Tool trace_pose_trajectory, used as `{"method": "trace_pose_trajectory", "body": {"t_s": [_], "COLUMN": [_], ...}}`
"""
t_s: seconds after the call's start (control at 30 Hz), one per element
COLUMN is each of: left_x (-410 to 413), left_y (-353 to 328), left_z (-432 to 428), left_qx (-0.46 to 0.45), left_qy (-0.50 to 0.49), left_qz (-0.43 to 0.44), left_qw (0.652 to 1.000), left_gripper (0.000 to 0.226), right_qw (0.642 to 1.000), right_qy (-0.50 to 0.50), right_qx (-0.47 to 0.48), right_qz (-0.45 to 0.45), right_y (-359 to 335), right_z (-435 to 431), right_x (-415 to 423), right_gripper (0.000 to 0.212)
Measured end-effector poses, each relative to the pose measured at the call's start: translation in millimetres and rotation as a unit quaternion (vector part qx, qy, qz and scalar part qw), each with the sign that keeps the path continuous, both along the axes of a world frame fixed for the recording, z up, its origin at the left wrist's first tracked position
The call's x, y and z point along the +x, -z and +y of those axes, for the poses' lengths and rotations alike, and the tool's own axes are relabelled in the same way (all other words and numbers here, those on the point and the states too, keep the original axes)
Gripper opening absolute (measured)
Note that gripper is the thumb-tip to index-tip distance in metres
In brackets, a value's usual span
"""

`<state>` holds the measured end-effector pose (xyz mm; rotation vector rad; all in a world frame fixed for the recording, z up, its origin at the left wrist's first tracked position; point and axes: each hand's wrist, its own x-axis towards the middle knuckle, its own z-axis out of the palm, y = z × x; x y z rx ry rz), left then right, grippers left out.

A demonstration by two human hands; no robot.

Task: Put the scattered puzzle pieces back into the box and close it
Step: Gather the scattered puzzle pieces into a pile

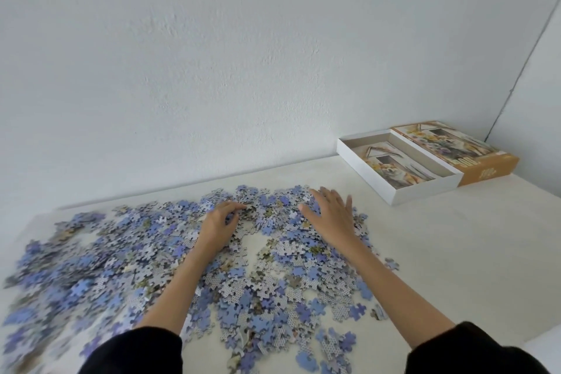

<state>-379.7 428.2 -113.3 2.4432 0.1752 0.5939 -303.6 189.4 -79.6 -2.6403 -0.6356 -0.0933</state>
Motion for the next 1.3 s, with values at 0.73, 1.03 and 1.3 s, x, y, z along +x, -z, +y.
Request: {"method": "trace_pose_trajectory", "body": {"t_s": [0.73, 1.03, 1.3], "left_x": [-46.2, -153.6, -198.5], "left_y": [-40.8, -25.5, 3.1], "left_z": [26.3, 165.4, 219.6], "left_qx": [-0.107, -0.001, -0.113], "left_qy": [-0.046, -0.331, -0.406], "left_qz": [-0.092, -0.061, 0.079], "left_qw": [0.989, 0.942, 0.904], "left_gripper": [0.029, 0.025, 0.053], "right_qw": [0.993, 0.974, 0.973], "right_qy": [-0.097, -0.223, -0.224], "right_qx": [-0.033, -0.010, -0.018], "right_qz": [-0.064, -0.044, -0.058], "right_y": [25.2, 29.7, 45.5], "right_z": [90.9, 130.4, 133.0], "right_x": [7.6, -1.6, -0.1], "right_gripper": [0.043, 0.059, 0.102]}}
